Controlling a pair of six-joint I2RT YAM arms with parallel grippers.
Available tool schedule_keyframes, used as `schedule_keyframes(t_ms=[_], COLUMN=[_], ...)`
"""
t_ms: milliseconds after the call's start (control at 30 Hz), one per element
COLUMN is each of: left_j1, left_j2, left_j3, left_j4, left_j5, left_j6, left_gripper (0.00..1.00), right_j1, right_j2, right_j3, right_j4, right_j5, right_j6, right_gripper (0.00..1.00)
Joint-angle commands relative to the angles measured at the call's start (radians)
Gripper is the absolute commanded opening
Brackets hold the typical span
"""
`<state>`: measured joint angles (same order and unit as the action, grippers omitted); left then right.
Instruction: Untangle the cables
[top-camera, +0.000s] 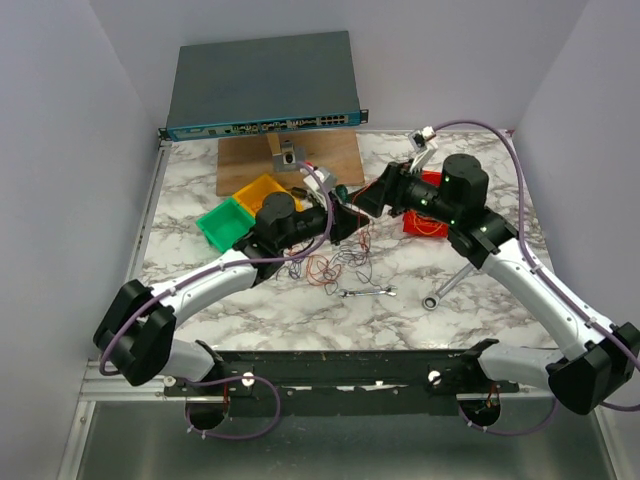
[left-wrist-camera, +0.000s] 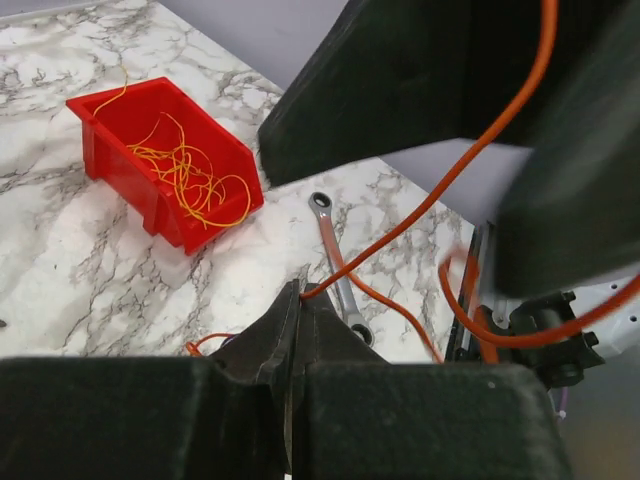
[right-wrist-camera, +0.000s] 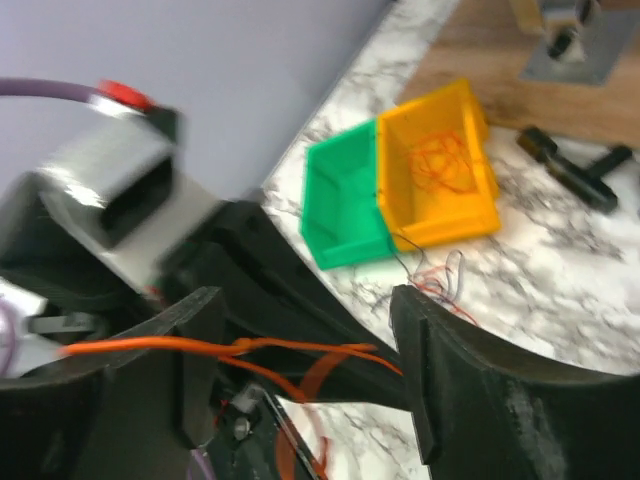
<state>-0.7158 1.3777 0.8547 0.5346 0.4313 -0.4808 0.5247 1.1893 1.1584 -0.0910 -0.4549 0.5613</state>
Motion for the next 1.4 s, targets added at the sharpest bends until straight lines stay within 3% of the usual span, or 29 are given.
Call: schedule_keyframes(t_ms=[0, 167, 233, 467, 600, 833, 1100, 1200, 1267, 1367], left_j1=[0.009, 0.049, 0.059, 0.072, 0.073, 0.072, 0.072, 0.073, 0.074, 0.074], left_j2=[-0.069, -0.145, -0.173, -0.238, -0.256, -0.262, -0.257, -0.260, -0.267, -0.274], left_j3=[-0.012, -0.042, -0.047, -0.047, -0.043, -0.043, -0.043, -0.043, -0.047, -0.050], left_j4=[0.035, -0.015, -0.041, -0.091, -0.116, -0.128, -0.128, -0.148, -0.157, -0.157], left_j5=[-0.036, -0.058, -0.076, -0.078, -0.069, -0.063, -0.051, -0.061, -0.063, -0.061], left_j6=[-0.018, -0.048, -0.054, -0.063, -0.071, -0.083, -0.095, -0.083, -0.078, -0.080], left_gripper=[0.00, 0.00, 0.00, 0.00, 0.00, 0.00, 0.00, 0.00, 0.00, 0.00], right_j1=[0.006, 0.006, 0.005, 0.005, 0.008, 0.087, 0.107, 0.110, 0.113, 0.116], right_j2=[-0.025, -0.094, -0.127, -0.198, -0.164, -0.117, -0.042, -0.043, -0.035, -0.022], right_j3=[-0.104, -0.253, -0.323, -0.570, -0.619, -0.604, -0.560, -0.566, -0.560, -0.552], right_j4=[-0.048, -0.080, -0.050, 0.287, 0.415, 0.507, 0.548, 0.579, 0.579, 0.583], right_j5=[0.155, 0.391, 0.411, 0.081, -0.020, 0.011, 0.050, 0.088, 0.116, 0.115], right_j6=[-0.022, -0.042, -0.052, -0.147, -0.154, -0.202, -0.205, -0.182, -0.175, -0.180], right_gripper=[0.80, 0.83, 0.83, 0.68, 0.64, 0.63, 0.43, 0.27, 0.30, 0.46])
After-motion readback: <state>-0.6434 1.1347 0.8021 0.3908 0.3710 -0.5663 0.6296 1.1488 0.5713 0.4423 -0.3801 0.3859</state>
